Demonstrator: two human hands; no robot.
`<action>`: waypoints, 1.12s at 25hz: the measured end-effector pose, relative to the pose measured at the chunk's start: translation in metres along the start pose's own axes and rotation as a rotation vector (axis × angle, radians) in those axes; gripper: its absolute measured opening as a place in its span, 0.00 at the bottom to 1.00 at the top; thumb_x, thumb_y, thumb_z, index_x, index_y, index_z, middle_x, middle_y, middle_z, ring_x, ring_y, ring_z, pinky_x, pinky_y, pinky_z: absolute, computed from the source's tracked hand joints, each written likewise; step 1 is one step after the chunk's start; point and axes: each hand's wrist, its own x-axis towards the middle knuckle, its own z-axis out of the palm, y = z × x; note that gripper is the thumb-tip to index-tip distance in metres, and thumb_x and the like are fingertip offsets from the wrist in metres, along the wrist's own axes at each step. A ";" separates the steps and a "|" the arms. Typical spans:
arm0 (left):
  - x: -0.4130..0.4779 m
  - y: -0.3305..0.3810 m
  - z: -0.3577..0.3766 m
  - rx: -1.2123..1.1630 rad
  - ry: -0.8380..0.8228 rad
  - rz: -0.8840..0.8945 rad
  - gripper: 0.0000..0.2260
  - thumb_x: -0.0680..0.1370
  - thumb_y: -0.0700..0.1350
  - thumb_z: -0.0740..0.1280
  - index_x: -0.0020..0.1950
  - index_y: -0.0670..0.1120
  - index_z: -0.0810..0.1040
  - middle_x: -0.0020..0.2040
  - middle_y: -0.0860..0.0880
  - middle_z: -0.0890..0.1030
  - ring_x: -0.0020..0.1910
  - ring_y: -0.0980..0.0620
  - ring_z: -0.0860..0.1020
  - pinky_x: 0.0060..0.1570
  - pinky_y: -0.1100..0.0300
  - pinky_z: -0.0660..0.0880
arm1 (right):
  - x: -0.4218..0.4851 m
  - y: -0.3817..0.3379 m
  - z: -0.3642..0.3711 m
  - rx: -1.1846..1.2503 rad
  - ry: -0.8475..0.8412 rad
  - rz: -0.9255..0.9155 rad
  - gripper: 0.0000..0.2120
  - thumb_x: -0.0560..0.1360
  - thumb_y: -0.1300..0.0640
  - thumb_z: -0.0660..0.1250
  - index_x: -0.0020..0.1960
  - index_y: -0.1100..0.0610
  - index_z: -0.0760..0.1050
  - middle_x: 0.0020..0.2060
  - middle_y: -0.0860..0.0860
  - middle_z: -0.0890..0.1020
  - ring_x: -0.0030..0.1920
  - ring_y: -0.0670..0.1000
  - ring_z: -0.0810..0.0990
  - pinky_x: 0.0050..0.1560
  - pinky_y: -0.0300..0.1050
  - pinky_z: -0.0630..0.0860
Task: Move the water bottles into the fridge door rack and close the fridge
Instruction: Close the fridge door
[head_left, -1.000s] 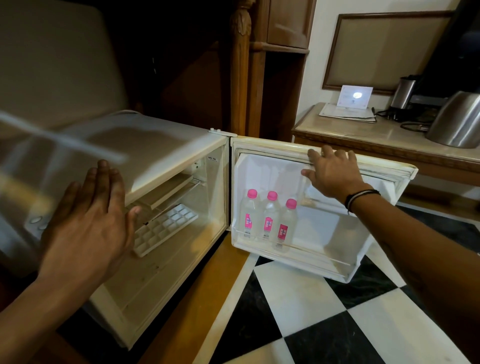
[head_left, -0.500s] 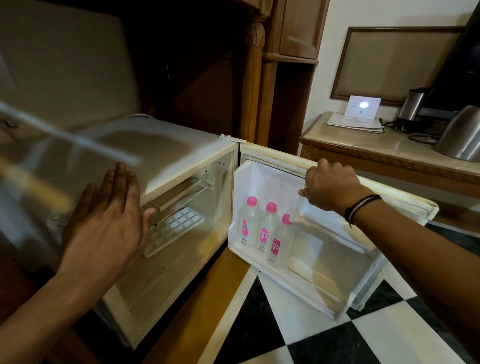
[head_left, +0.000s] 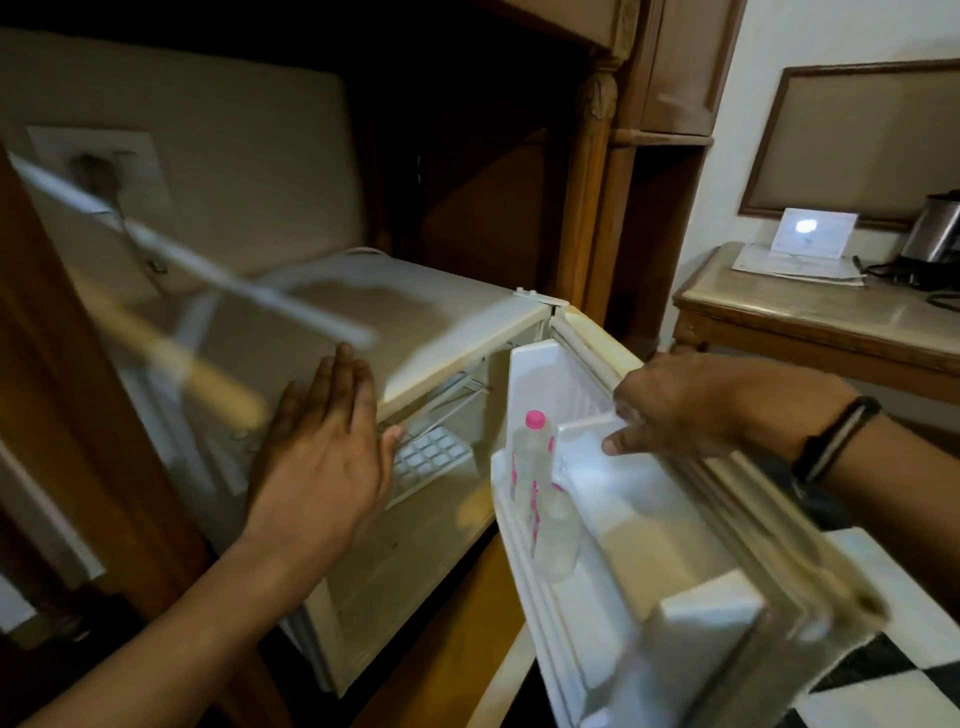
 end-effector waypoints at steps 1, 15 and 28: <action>0.000 -0.001 -0.001 -0.020 -0.015 -0.006 0.36 0.86 0.59 0.40 0.87 0.39 0.59 0.88 0.36 0.60 0.87 0.41 0.64 0.86 0.42 0.61 | -0.002 -0.002 -0.001 0.035 0.030 -0.037 0.28 0.79 0.32 0.62 0.68 0.50 0.75 0.60 0.51 0.81 0.59 0.52 0.80 0.63 0.51 0.78; 0.015 -0.008 -0.036 -0.408 -0.373 -0.125 0.32 0.87 0.60 0.42 0.90 0.48 0.51 0.92 0.48 0.45 0.90 0.53 0.45 0.87 0.55 0.44 | 0.073 -0.091 0.044 0.435 0.599 -0.408 0.30 0.86 0.40 0.40 0.82 0.50 0.61 0.83 0.50 0.61 0.84 0.49 0.52 0.84 0.50 0.49; 0.008 0.019 -0.027 -0.103 -0.317 -0.165 0.33 0.89 0.59 0.42 0.87 0.41 0.61 0.88 0.38 0.61 0.88 0.44 0.60 0.85 0.47 0.54 | 0.124 -0.133 0.026 0.492 0.759 -0.339 0.27 0.83 0.49 0.51 0.76 0.60 0.71 0.76 0.56 0.74 0.79 0.57 0.67 0.79 0.56 0.61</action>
